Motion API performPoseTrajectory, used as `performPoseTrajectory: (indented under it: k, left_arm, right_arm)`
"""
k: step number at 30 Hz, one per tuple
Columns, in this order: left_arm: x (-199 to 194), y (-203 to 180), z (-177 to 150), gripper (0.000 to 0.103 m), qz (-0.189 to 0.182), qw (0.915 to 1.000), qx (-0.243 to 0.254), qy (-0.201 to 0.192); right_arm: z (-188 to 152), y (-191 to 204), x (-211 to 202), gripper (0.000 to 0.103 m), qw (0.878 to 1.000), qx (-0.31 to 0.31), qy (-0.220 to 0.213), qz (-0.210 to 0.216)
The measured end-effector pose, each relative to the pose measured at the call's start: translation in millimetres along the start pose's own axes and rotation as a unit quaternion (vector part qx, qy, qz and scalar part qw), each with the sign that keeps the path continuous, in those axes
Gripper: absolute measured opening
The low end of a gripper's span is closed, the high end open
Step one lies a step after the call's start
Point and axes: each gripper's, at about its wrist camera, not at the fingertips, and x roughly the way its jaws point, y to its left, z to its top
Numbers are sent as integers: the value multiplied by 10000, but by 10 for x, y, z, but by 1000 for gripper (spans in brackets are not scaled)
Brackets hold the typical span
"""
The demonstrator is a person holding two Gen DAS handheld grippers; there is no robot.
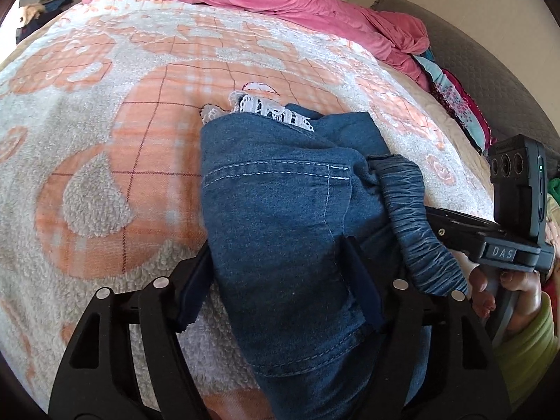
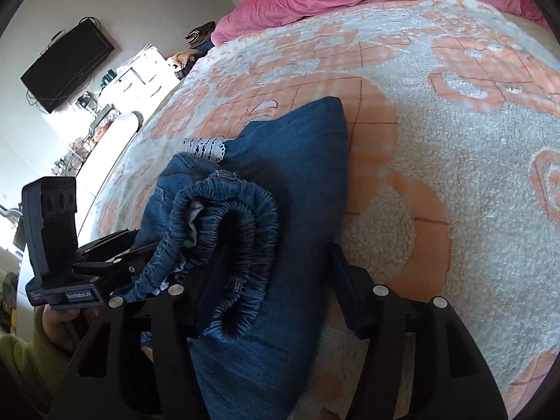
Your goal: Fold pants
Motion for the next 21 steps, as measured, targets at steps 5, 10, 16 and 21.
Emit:
performPoseTrajectory:
  k: [5,10,16,21]
  left_arm:
    - [44,-14,30,67,9,10000,18,-23]
    - [15,-23,36,51,-88,9999,-16,-126]
    - [-55,-95,27,45,-30,9995,4,-314]
    - [-124,-137,26,44,-3,9993,63,-377]
  right_arm:
    - [44,14,47,50,10000,-30,-72,19]
    - [36,123,60,28,9993,-224,-246,160]
    - [4,219,-21,26,9983,-377,-447,42]
    - [-21,283,-86,25,9973,-489,-538,-39]
